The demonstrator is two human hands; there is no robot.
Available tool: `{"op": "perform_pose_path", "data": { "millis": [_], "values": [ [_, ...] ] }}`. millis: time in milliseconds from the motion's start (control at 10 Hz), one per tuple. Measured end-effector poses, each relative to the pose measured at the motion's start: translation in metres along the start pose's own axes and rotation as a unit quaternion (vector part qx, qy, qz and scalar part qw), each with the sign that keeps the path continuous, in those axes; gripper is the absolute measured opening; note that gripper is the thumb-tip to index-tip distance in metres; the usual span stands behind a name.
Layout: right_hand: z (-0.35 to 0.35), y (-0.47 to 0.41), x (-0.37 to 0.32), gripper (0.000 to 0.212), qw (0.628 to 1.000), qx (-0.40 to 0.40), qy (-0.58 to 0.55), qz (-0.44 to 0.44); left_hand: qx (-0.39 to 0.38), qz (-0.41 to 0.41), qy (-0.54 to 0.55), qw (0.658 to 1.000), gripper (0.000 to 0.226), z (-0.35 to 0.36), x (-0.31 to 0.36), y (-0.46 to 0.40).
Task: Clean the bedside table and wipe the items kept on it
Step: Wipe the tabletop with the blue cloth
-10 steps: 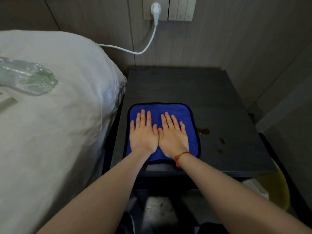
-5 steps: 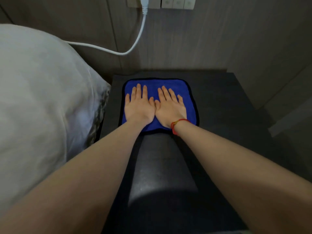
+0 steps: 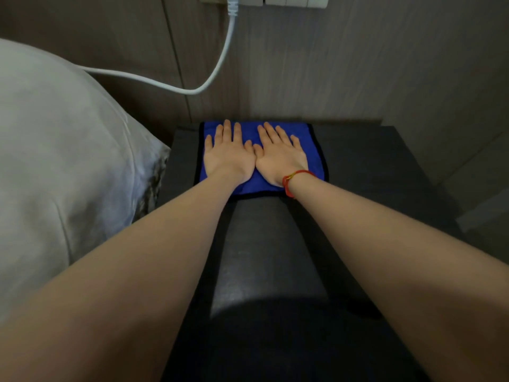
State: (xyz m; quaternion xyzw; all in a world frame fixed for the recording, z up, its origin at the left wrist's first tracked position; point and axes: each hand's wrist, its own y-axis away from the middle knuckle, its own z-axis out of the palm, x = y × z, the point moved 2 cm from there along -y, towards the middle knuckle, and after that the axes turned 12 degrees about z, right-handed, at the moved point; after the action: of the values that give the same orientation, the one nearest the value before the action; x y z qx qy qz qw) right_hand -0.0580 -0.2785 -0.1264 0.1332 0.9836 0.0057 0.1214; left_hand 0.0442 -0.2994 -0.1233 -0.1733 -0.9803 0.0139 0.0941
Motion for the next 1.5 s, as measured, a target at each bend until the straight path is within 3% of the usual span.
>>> {"op": "perform_pose_path", "data": {
  "millis": [300,1100,1500],
  "values": [
    [0.000,0.030,0.005,0.054,1.000,-0.003,0.002,-0.003,-0.001,0.007,0.005,1.000,0.056,0.002,0.006,0.027],
    [0.003,0.245,0.046,0.053,1.000,-0.008,0.010,0.009,-0.014,0.028,0.021,0.999,0.057,0.003,0.065,0.235],
    [0.005,0.302,0.060,0.054,1.000,0.005,0.013,0.007,-0.007,0.031,0.018,0.999,0.057,0.005,0.082,0.291]
  ]
}}
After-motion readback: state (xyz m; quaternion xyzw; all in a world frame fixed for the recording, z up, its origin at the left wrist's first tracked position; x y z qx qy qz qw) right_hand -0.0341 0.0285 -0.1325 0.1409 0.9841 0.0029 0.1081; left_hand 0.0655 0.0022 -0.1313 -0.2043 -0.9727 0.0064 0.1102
